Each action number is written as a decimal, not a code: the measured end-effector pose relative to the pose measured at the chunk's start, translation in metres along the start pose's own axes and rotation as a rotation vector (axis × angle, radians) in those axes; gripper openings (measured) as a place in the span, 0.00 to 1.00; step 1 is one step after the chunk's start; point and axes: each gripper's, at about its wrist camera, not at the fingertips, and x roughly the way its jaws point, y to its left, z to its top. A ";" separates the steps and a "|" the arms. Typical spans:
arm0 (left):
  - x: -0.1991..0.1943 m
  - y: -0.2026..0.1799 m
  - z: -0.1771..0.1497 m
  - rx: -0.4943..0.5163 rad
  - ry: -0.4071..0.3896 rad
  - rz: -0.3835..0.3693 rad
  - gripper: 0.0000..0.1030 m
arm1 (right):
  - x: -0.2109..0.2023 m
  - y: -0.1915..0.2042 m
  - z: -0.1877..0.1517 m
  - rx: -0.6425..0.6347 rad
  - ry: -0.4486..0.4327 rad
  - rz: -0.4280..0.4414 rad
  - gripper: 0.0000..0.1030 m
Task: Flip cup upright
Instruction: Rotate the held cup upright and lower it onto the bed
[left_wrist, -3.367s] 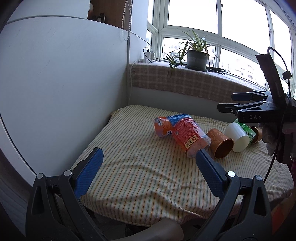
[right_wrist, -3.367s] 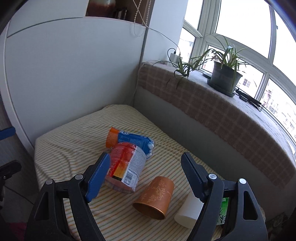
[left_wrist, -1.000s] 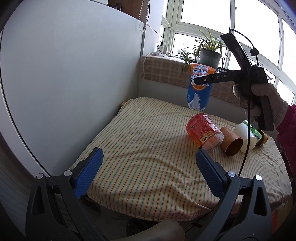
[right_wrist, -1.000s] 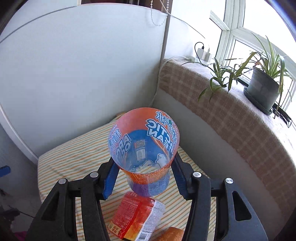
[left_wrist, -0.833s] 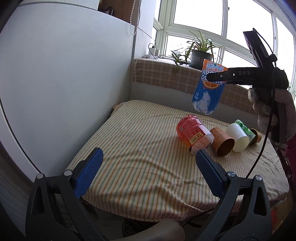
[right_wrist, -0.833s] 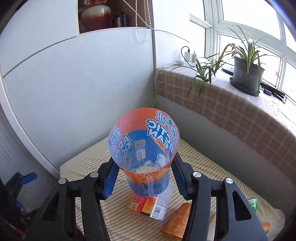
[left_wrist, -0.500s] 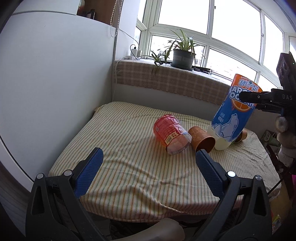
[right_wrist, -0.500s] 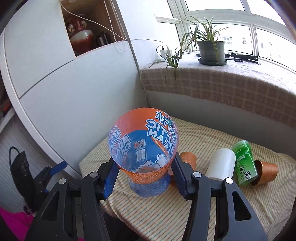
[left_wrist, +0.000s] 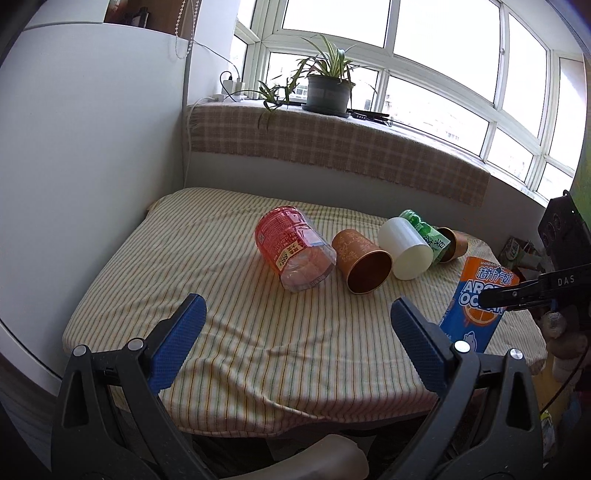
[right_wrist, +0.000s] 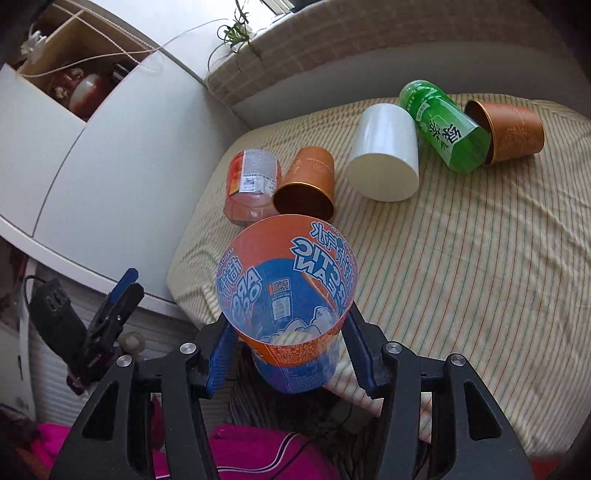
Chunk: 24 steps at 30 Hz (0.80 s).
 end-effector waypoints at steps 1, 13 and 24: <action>0.000 -0.002 0.000 0.000 0.004 -0.005 0.99 | 0.005 -0.007 0.001 0.018 0.019 0.004 0.52; 0.008 -0.015 0.002 0.016 0.031 -0.019 0.99 | 0.048 -0.046 0.023 0.180 0.048 0.086 0.55; 0.037 -0.021 0.005 -0.048 0.154 -0.146 0.99 | 0.045 -0.052 0.022 0.170 -0.011 0.069 0.68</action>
